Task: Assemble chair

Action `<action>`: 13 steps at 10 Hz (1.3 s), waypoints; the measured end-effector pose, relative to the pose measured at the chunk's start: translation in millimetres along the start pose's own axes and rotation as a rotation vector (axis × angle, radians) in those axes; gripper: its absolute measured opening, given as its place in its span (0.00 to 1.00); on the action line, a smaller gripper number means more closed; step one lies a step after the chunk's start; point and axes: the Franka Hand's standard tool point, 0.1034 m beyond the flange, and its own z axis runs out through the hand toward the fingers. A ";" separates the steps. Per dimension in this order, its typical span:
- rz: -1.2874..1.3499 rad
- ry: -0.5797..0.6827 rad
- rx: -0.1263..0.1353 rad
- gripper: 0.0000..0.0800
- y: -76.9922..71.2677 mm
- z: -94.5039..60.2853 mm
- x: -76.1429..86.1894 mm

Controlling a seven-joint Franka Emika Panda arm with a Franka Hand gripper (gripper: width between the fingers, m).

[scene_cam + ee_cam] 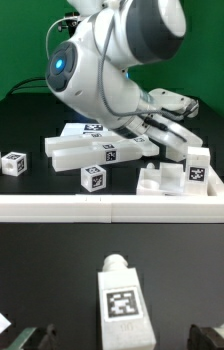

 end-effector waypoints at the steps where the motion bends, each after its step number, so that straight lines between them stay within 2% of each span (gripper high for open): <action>1: 0.007 0.006 -0.009 0.81 1.0 5.7 1.9; 3: 0.006 0.016 -0.019 0.81 -0.9 18.7 -0.4; 6: 0.015 0.021 -0.017 0.81 -1.5 21.2 1.2; 8: 0.016 0.020 -0.016 0.51 -1.2 20.7 1.7; 9: 0.017 0.020 -0.015 0.51 -1.2 20.5 1.8; 10: 0.016 0.023 -0.014 0.35 -1.7 20.1 1.9; 11: 0.010 0.042 -0.007 0.35 -5.1 17.7 1.6; 12: 0.002 0.022 -0.004 0.35 -4.1 4.4 -6.5; 13: -0.005 0.031 0.012 0.35 -2.1 -19.0 -11.7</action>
Offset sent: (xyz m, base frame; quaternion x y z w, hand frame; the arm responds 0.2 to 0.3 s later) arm -0.0092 0.0168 -0.0094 -0.0110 0.0048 0.0128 0.9998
